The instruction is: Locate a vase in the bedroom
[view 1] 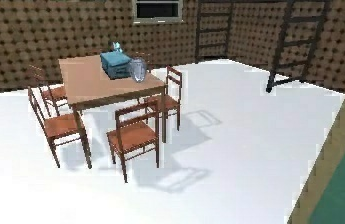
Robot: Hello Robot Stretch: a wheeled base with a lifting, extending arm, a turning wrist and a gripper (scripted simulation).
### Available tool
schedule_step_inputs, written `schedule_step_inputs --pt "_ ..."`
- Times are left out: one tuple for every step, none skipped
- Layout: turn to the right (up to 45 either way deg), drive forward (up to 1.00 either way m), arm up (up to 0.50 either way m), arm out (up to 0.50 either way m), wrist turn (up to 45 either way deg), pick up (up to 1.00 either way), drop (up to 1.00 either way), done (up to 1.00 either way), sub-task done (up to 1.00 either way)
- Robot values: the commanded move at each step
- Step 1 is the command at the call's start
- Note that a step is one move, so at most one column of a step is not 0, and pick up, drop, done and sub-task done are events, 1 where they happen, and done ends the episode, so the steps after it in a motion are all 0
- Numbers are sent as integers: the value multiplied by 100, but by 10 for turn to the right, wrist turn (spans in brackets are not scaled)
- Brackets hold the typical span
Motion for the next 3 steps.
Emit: schedule_step_inputs --pt "-30 0 0 0 0 0 0 0 0" --pt "0 65 0 0 0 0 0 0 0" --pt "-90 0 0 0 0 0 0 0 0"
